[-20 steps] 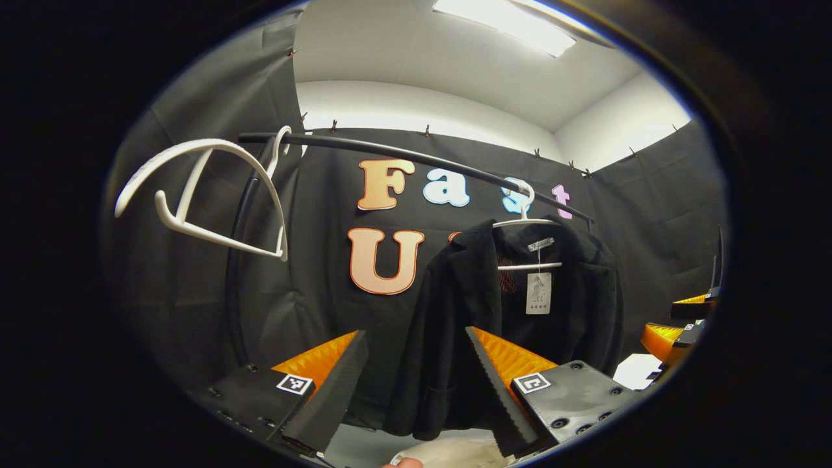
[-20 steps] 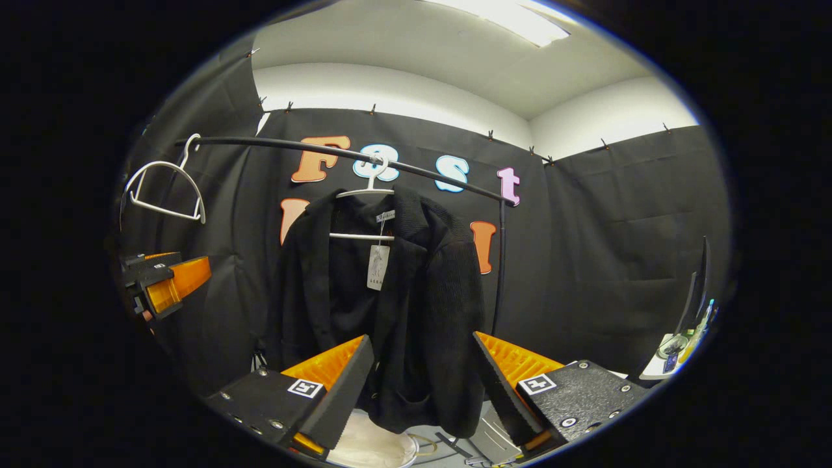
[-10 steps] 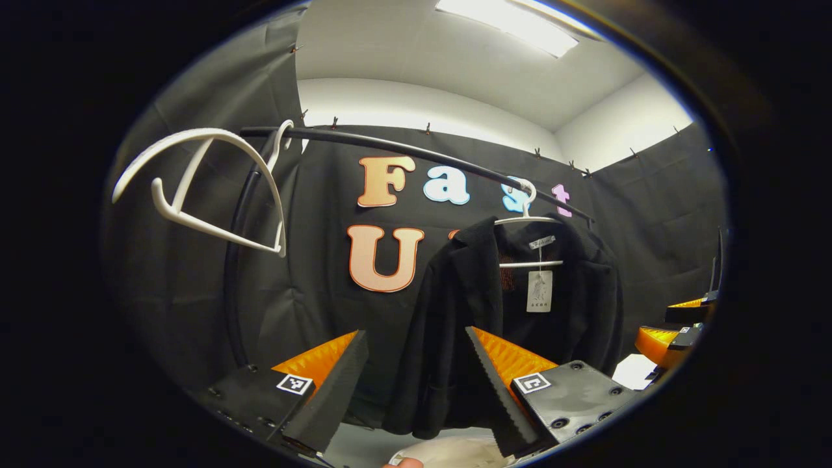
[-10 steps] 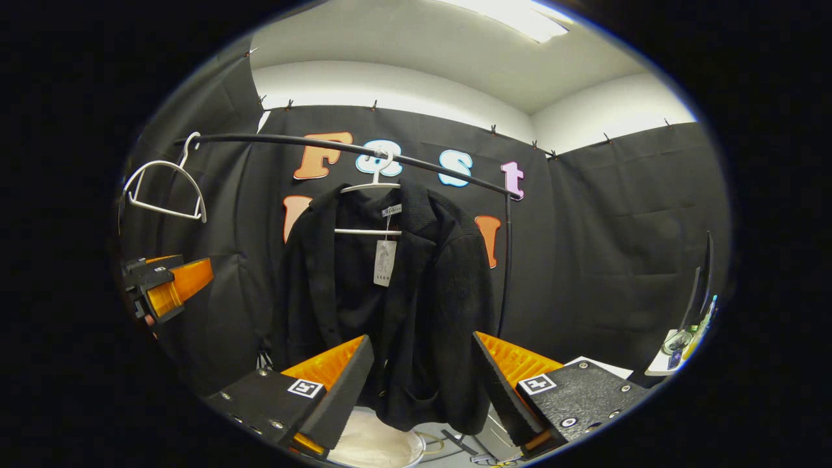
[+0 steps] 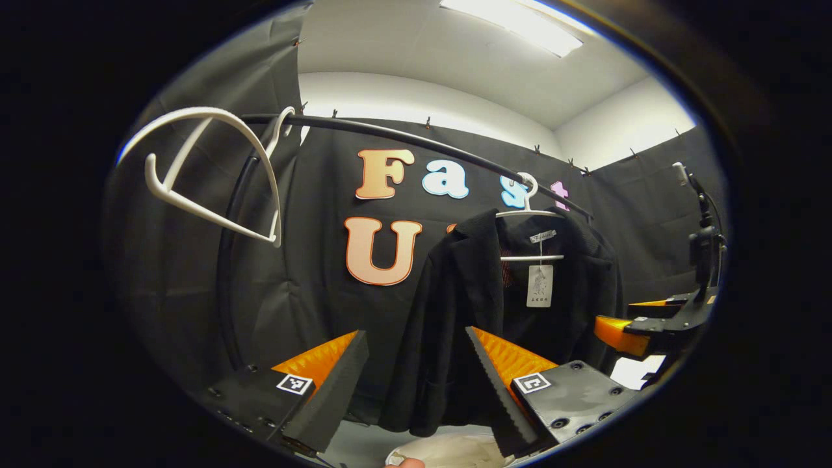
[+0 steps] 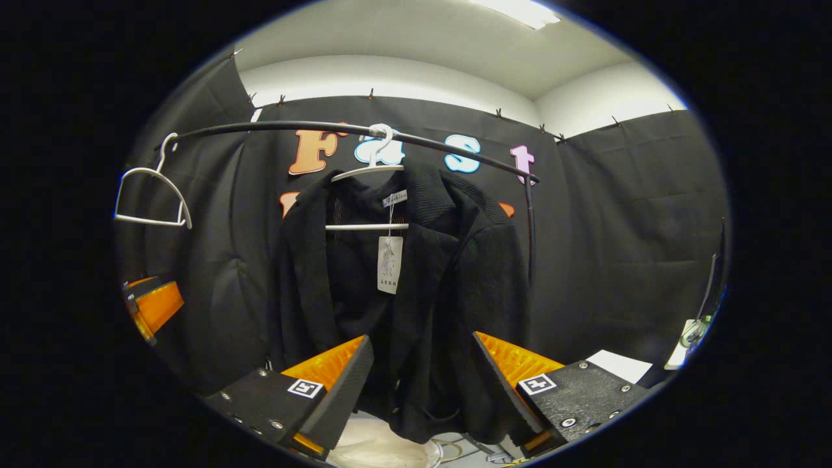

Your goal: Grasp the clothes on the hanger with both hands and then place them into the laundry hamper below.

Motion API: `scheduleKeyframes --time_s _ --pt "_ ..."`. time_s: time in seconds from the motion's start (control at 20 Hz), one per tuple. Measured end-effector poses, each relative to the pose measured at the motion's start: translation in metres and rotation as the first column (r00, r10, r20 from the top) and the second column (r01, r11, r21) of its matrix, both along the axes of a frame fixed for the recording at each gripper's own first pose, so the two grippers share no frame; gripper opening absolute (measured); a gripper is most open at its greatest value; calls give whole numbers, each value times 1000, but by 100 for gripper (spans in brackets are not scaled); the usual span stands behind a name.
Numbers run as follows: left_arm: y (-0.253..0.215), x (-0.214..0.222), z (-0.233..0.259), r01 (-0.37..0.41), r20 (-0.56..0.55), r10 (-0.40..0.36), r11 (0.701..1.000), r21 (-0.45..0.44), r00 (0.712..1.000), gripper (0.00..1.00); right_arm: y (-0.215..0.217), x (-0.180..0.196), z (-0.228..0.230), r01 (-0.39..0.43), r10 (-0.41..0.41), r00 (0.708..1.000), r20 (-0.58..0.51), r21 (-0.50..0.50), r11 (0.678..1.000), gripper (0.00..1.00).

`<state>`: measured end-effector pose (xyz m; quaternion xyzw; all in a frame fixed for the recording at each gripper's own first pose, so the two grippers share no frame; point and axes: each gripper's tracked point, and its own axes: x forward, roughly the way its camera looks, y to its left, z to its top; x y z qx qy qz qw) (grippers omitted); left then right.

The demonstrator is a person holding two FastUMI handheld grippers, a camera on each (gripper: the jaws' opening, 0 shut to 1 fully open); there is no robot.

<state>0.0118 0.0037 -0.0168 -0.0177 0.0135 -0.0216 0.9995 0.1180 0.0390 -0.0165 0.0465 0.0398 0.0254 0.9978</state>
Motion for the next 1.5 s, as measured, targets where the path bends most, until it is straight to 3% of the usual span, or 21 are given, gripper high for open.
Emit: scheduleKeyframes --time_s 0.3,0.45,0.6,0.7,1.0,1.05,1.1,1.45,1.5 --pt "-49 50 -6 144 14 -143 986 -79 990 96 13 81 -20 2 2 998 -55 75 997 93" --pt "-83 91 -19 193 19 -193 977 -92 981 100 4 106 -33 43 -35 995 -96 90 995 94" --pt "-105 131 -43 197 -6 -198 977 -82 980 96 -13 126 -39 97 -86 989 -123 86 992 94" --pt "-113 153 -57 175 -27 -178 981 -85 984 96 -15 136 -38 86 -73 990 -123 105 991 93" --pt "-122 198 -80 121 -50 -127 987 -106 991 100 -23 141 -40 71 -68 993 -94 31 997 65" --pt "-123 202 -79 118 -41 -123 987 -107 992 97 -23 143 -40 67 -66 994 -88 9 998 53" --pt "-123 207 -79 113 -35 -118 988 -105 992 97 -22 143 -39 61 -62 995 -79 -16 998 59" --pt "-102 228 -74 65 -21 -68 993 -102 997 100 -28 135 -35 55 -60 998 -28 -135 989 26" --pt "-96 227 -71 60 -16 -62 993 -106 998 92 -30 133 -34 59 -63 998 -24 -138 989 17"
